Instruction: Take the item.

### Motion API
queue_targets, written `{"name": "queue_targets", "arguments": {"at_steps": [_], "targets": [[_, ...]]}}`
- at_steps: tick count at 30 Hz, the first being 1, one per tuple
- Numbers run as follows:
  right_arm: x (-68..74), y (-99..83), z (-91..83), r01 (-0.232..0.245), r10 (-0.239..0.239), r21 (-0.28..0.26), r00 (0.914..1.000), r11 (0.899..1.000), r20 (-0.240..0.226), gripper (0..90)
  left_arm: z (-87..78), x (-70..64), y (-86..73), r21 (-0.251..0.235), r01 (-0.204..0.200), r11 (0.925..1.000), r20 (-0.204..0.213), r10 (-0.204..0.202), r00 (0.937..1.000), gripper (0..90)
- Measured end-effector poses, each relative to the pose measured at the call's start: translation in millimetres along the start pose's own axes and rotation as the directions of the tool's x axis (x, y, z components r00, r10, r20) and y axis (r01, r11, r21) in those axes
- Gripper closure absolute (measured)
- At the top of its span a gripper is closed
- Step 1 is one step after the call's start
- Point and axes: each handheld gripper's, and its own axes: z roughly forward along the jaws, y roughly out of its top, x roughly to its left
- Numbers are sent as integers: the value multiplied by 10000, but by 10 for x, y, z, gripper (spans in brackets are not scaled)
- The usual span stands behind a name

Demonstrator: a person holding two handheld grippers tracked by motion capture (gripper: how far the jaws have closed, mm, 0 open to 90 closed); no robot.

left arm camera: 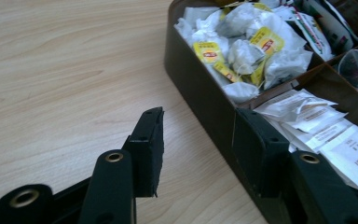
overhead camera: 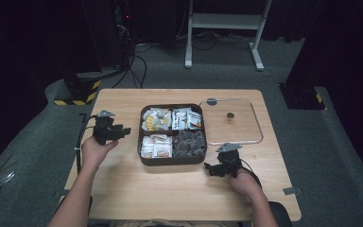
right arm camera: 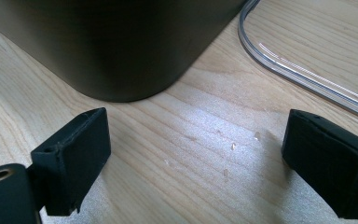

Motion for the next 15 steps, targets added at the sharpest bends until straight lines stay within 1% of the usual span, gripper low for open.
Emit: {"name": "queue_targets", "arguments": {"at_steps": [2,5,6,7,11,15], "targets": [[0,0,0,2,-2,-2,10000,10000,0,78,9,-34,19,-20,-105,9999,52,105,9999,535],[0,0,0,-3,3,-3,10000,10000,-3,78,23,-73,36,-86,-137,9999,141,138,9998,522],[1,0,0,-22,22,1,10000,10000,-4,78,27,-88,45,-99,-242,9997,163,243,9996,522],[0,0,0,-3,3,-3,10000,10000,-3,78,30,-101,48,-111,-244,9996,193,246,9995,522],[1,0,0,-19,19,0,10000,10000,-2,78,31,-156,78,-191,-458,9988,269,463,9986,526],[-1,0,0,6,-6,-6,10000,10000,-2,78,39,-207,106,-409,-459,9981,305,472,9984,519]]}}
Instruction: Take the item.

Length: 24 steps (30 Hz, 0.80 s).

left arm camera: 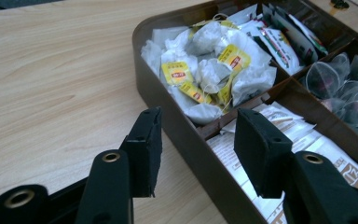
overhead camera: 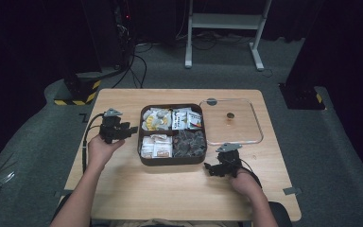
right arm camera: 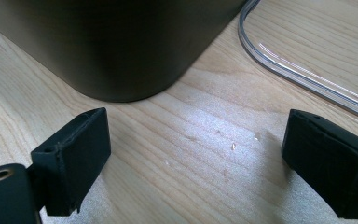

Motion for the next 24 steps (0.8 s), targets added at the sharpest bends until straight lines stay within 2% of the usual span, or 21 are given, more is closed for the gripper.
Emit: {"name": "queue_targets", "arguments": {"at_steps": [3,9,17,24], "targets": [[1,-1,-1,-12,12,1,10000,10000,5,79,21,-40,20,-78,-100,9999,152,101,9998,526],[1,-2,-3,-3,3,19,10000,10000,16,79,96,-149,43,84,-618,9981,428,614,9972,552],[0,-2,-3,6,-6,14,10000,10000,17,79,197,-225,45,283,-670,9974,1029,638,9926,579],[1,-2,-3,-6,6,16,10000,10000,17,79,304,-296,29,605,-1116,9919,1211,1037,9872,590]]}}
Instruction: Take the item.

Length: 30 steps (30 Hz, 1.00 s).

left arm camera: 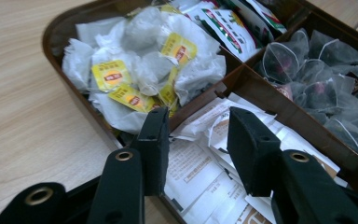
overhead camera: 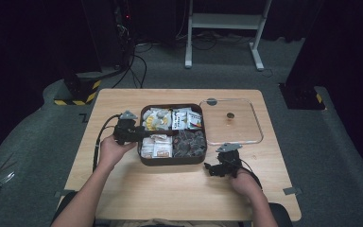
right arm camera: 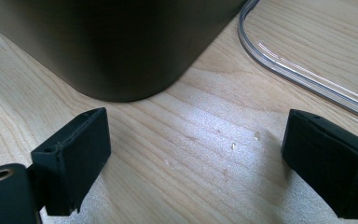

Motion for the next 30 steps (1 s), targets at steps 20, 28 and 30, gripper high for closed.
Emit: {"name": "queue_targets", "arguments": {"at_steps": [20,28,30], "targets": [[9,-7,-6,-74,74,-11,10000,10000,63,80,279,-75,-25,527,-647,9965,71,645,9979,676],[11,-12,-10,-66,66,-20,9999,10000,86,80,326,-50,-37,753,-603,9953,97,598,9982,760],[11,-12,-10,-67,68,-20,9999,10000,88,80,326,-37,-38,771,-498,9958,137,489,9987,785]]}}
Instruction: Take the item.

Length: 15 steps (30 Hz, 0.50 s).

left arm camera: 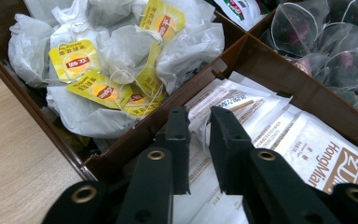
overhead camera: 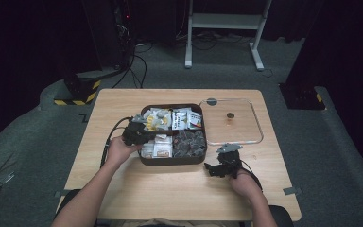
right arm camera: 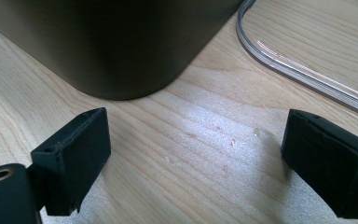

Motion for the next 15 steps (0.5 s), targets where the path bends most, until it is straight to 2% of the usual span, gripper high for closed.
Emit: {"name": "queue_targets", "arguments": {"at_steps": [6,9,15], "targets": [[0,0,0,0,0,0,10000,10000,-1,80,8,16,-3,8,-85,10000,8,85,10000,852],[0,0,0,4,-4,8,10000,10000,5,80,9,16,16,141,-147,9998,109,146,9998,869],[0,0,0,0,0,0,10000,10000,-2,80,-23,16,32,78,-176,9998,220,175,9996,876]]}}
